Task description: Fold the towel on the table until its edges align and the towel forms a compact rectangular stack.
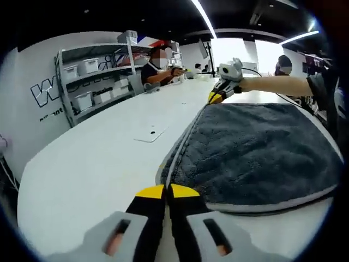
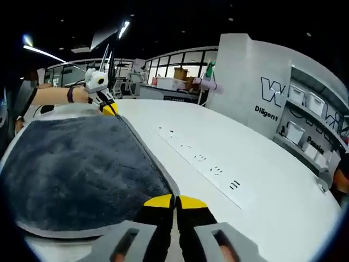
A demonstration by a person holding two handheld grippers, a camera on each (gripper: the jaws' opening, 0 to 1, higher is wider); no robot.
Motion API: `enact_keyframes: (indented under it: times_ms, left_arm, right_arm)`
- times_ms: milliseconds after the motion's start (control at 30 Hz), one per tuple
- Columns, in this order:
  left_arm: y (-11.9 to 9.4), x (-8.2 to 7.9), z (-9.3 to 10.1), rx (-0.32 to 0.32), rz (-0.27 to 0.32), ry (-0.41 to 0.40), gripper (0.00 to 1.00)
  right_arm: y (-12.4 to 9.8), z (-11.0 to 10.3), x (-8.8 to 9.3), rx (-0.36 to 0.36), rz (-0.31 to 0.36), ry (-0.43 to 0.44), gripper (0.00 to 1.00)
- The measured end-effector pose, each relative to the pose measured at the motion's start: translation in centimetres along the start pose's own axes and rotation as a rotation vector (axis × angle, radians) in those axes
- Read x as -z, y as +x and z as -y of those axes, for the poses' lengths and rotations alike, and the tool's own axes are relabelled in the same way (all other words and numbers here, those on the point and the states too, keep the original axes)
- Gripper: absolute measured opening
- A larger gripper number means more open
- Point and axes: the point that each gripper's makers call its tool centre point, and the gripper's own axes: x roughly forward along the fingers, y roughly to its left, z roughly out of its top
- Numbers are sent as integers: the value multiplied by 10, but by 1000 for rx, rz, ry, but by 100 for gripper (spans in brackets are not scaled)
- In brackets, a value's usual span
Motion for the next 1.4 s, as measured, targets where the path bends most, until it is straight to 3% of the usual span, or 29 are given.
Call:
enact_keyframes:
  times_ms: [167, 267, 333, 400, 500, 667, 800, 967, 1100, 1333, 1400]
  left_arm:
    - [0, 0, -2, -20, 11, -31, 5]
    - [0, -1, -5, -30, 43, -88, 7]
    - [-3, -4, -10, -36, 85, -143, 14]
    - [-6, -5, -16, -51, 107, -177, 19]
    - [-14, -9, -27, -86, 153, -238, 27]
    - [-30, -19, -29, -103, 200, -281, 40]
    - [-44, -34, -14, -75, 244, -298, 43]
    - [-57, -41, 14, -54, 212, -266, 57]
    - [-78, -51, 43, -28, 246, -271, 64]
    - [-112, -48, 84, -18, 269, -309, 73]
    - [-124, -48, 93, -13, 284, -318, 77]
  right_arm:
    - [1, -1, 1, 16, 2, 47, 3]
    - [0, -4, -1, 36, 5, 48, 6]
    - [-3, -6, -4, 26, 32, 70, 12]
    - [-7, -4, -7, 34, 50, 86, 26]
    - [-16, -2, -9, 48, 72, 106, 27]
    - [-38, -6, -27, 56, 169, 166, 33]
    - [-58, -22, -40, 39, 216, 152, 36]
    - [-83, -45, -47, 39, 212, 114, 46]
    - [-101, -69, -49, 2, 220, 133, 54]
    - [-124, -114, -51, -41, 208, 136, 64]
    - [-130, -129, -51, -60, 199, 145, 71]
